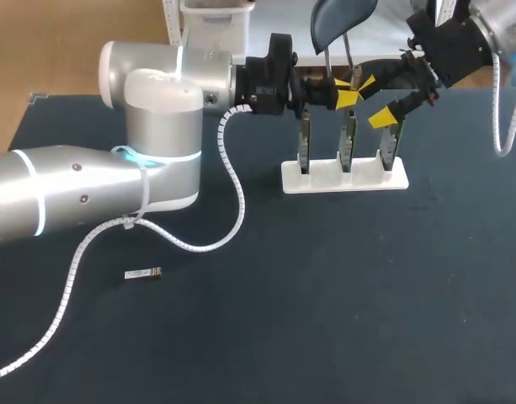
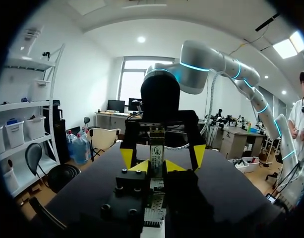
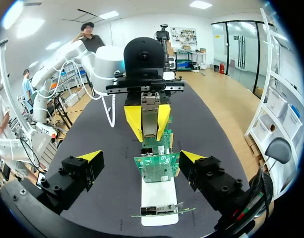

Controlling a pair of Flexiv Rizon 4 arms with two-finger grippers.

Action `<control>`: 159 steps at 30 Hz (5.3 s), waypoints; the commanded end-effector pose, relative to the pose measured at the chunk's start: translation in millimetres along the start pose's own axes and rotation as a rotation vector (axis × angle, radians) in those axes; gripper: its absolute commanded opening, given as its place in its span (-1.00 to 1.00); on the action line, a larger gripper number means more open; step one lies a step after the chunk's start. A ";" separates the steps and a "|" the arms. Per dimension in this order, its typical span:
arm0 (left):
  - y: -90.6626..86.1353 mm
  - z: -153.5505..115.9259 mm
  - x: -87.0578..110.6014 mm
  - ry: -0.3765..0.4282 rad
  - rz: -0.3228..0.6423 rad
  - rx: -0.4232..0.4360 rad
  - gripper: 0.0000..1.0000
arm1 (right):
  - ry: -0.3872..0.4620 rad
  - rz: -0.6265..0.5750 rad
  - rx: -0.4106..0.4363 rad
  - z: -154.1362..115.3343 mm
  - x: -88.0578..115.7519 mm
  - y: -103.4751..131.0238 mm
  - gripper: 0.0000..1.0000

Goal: Pick up the optical module with the left hand, and insert it into the network port with the right hand.

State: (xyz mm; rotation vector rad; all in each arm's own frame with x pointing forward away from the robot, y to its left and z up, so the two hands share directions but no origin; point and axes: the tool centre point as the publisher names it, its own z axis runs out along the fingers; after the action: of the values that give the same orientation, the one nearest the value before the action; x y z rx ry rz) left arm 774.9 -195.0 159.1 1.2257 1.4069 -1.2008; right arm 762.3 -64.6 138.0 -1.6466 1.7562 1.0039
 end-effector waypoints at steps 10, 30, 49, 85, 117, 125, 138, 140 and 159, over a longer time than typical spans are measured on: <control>-6.7 -1.0 1.6 0.002 0.003 -0.012 -1.00 | -0.001 0.000 0.005 0.2 0.3 1.9 1.00; -6.7 -1.0 1.6 0.002 0.003 -0.012 -1.00 | -0.083 -0.062 0.071 -26.7 -34.7 -8.2 1.00; -6.7 -1.0 1.6 0.002 0.003 -0.012 -1.00 | -0.143 -0.083 0.018 -20.3 -55.1 -5.5 1.00; -6.7 -1.0 1.6 0.002 0.003 -0.012 -1.00 | -0.136 -0.061 0.046 -13.2 -61.8 -9.0 1.00; -6.7 -1.0 1.6 0.002 0.003 -0.012 -1.00 | -0.146 -0.047 0.037 -8.0 -57.2 -4.8 -1.00; -6.7 -1.0 1.6 0.002 0.003 -0.012 1.00 | -0.146 -0.047 0.039 -8.4 -56.1 -3.9 -1.00; -8.8 -14.1 8.0 0.106 -0.012 -0.026 1.00 | -0.149 -0.049 0.043 -9.6 -54.9 -5.5 -1.00; -9.6 -15.8 8.4 0.119 -0.014 -0.029 1.00 | -0.149 -0.050 0.044 -10.0 -55.1 -5.9 -1.00; -11.8 -17.4 29.9 0.329 -0.031 0.003 1.00 | -0.148 -0.053 0.046 -10.4 -54.7 -7.1 -1.00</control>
State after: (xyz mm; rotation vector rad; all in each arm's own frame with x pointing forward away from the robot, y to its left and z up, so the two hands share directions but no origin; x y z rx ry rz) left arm 751.2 -171.9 133.1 1.4300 1.6477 -1.0522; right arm 777.4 -40.0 186.9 -1.5428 1.6216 1.0271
